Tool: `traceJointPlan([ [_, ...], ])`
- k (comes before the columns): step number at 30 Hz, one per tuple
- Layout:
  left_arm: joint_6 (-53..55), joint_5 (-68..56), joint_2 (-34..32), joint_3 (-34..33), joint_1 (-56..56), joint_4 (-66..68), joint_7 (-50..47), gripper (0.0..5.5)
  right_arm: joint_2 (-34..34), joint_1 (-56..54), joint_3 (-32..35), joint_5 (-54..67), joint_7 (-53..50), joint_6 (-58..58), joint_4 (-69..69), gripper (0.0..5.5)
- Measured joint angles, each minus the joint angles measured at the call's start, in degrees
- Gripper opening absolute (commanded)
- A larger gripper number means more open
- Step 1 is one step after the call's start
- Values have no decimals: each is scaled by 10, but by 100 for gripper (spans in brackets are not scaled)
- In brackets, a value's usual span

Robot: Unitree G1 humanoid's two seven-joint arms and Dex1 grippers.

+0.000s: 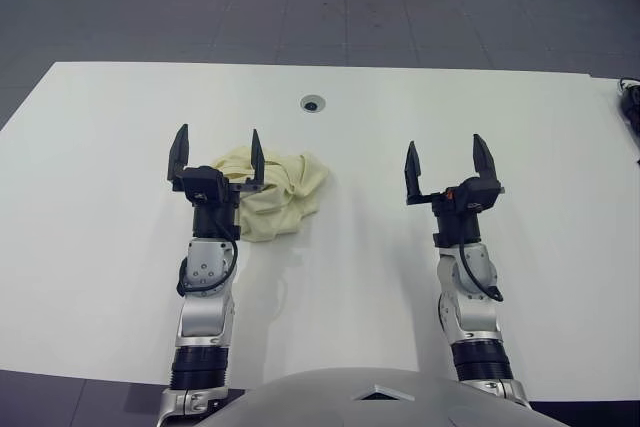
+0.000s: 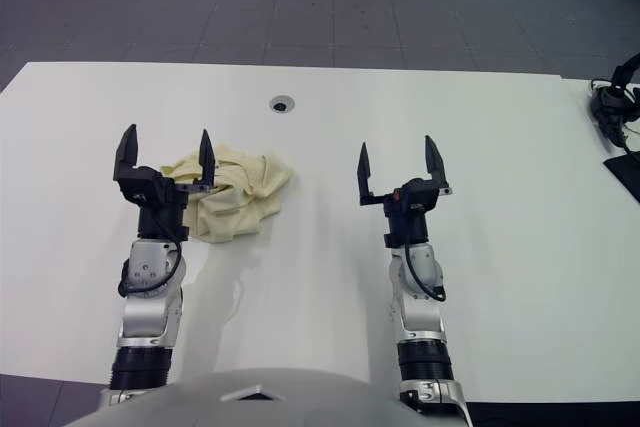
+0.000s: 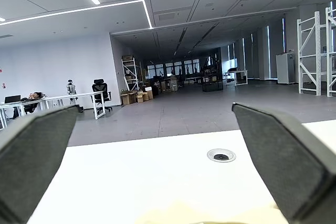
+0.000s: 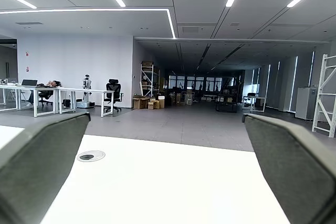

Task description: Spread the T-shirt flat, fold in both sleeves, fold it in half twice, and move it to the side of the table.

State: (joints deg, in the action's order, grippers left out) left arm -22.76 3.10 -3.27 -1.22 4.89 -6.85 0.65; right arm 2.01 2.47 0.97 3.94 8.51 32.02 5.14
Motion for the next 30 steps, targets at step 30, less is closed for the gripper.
traceJointPlan([
  [30, -3, 0, 0, 7, -4, 14, 1, 537, 0, -25, 42, -2, -54, 20, 25, 540],
])
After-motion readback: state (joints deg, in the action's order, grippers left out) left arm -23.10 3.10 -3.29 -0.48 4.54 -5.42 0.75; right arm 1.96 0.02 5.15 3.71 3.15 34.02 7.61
